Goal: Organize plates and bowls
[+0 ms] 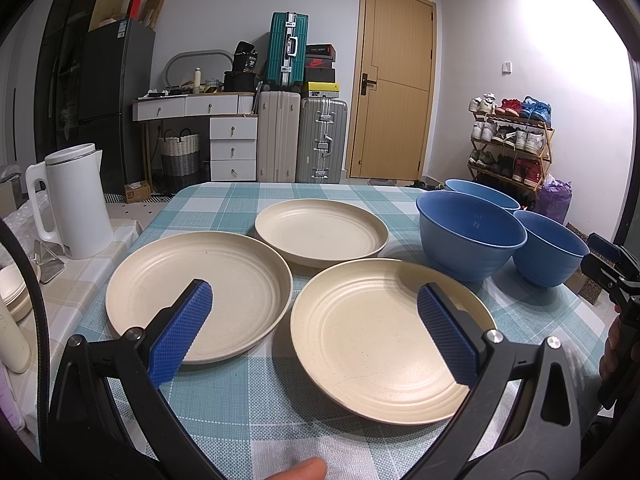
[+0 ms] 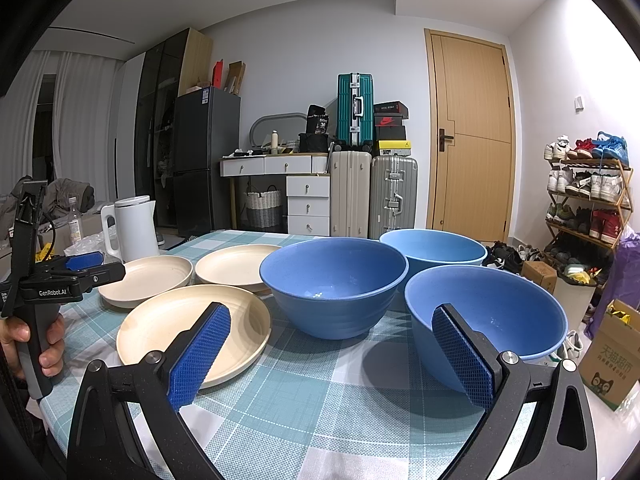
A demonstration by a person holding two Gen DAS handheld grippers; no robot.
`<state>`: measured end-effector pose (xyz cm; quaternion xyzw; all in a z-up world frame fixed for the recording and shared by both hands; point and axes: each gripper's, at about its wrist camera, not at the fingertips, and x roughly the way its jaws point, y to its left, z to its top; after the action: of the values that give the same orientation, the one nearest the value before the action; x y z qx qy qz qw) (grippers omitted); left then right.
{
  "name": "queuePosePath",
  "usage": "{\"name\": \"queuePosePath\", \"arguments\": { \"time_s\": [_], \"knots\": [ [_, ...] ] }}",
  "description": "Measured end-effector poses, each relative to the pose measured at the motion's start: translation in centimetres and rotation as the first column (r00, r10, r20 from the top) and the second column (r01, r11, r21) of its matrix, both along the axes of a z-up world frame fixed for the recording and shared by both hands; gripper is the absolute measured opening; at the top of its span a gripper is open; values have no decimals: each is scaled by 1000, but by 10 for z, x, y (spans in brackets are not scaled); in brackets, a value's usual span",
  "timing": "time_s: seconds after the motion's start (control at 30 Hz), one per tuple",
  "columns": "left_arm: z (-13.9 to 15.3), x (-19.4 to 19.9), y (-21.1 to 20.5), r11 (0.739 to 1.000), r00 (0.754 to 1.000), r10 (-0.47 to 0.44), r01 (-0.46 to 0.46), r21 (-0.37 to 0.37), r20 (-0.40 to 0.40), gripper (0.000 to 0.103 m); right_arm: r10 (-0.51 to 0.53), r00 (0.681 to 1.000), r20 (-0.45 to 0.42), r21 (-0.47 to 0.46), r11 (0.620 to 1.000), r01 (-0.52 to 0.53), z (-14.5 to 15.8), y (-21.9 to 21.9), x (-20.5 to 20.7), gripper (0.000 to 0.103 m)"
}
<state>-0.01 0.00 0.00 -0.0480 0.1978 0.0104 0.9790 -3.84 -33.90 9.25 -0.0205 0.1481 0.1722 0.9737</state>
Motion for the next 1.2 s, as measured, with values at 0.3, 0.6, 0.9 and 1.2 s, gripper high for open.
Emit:
{"name": "queuePosePath", "arguments": {
  "time_s": [0.3,0.6,0.9,1.2],
  "knots": [
    [0,0,0,1000,1000,0,0,0,0,102,-1,1000,1,1,1000,1,0,0,0,103],
    [0,0,0,1000,1000,0,0,1,-1,103,0,1000,1,0,1000,0,0,0,0,103],
    [0,0,0,1000,1000,0,0,1,-1,102,-2,1000,-3,0,1000,2,0,0,0,103],
    [0,0,0,1000,1000,-1,1,2,-3,103,-2,1000,-15,4,1000,3,-2,3,2,103]
  ]
}}
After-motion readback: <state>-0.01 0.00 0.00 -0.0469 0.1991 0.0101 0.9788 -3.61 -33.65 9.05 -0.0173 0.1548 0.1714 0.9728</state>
